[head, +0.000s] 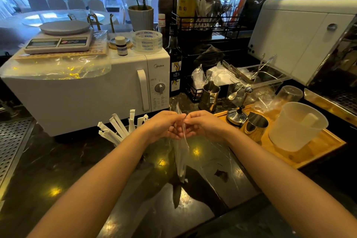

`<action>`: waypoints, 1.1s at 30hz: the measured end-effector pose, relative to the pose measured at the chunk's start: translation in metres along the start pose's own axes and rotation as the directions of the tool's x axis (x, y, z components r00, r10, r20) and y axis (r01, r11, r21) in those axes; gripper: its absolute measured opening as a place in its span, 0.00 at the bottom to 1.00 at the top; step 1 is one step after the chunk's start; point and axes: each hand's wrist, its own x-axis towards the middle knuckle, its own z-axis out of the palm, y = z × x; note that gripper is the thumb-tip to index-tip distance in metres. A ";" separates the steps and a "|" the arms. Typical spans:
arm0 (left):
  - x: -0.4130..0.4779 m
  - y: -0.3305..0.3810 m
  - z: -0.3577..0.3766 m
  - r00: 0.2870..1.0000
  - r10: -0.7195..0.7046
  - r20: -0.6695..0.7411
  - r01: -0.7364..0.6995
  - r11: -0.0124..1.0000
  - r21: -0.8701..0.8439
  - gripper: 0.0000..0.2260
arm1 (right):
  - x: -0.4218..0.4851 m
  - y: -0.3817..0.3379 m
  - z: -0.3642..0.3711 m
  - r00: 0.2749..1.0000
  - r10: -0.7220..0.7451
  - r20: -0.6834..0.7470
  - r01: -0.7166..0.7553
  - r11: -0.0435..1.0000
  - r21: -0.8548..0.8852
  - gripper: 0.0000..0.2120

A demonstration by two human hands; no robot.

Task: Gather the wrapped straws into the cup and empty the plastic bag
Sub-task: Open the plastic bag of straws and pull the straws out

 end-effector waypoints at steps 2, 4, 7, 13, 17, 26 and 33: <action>0.000 -0.001 0.001 1.000 0.004 -0.004 -0.004 1.000 -0.002 0.11 | -0.001 0.000 0.000 1.000 0.007 -0.002 -0.007 1.000 0.013 0.10; 0.001 -0.001 0.001 1.000 0.007 -0.006 -0.007 1.000 -0.003 0.11 | -0.001 0.000 0.000 1.000 0.007 -0.009 -0.007 1.000 0.007 0.09; 0.002 -0.002 0.002 1.000 0.011 -0.004 -0.011 1.000 0.006 0.11 | -0.002 0.000 0.000 1.000 0.000 -0.015 -0.001 0.999 -0.037 0.08; 0.002 -0.001 0.005 1.000 0.014 -0.012 -0.014 1.000 0.024 0.10 | -0.003 0.000 0.000 0.999 -0.028 -0.043 0.024 0.994 -0.102 0.09; -0.001 0.002 0.006 1.000 0.018 -0.022 -0.017 0.998 0.053 0.08 | -0.002 0.002 0.000 0.996 -0.045 -0.073 0.035 0.991 -0.131 0.10; -0.003 0.005 0.006 0.998 0.028 -0.056 -0.020 0.990 0.137 0.10 | 0.002 0.005 0.002 0.993 -0.039 -0.109 0.030 0.997 -0.078 0.12; -0.005 0.005 0.009 0.997 0.054 -0.055 -0.048 0.992 0.114 0.08 | 0.004 0.004 0.006 0.994 -0.021 -0.107 0.007 0.992 -0.126 0.11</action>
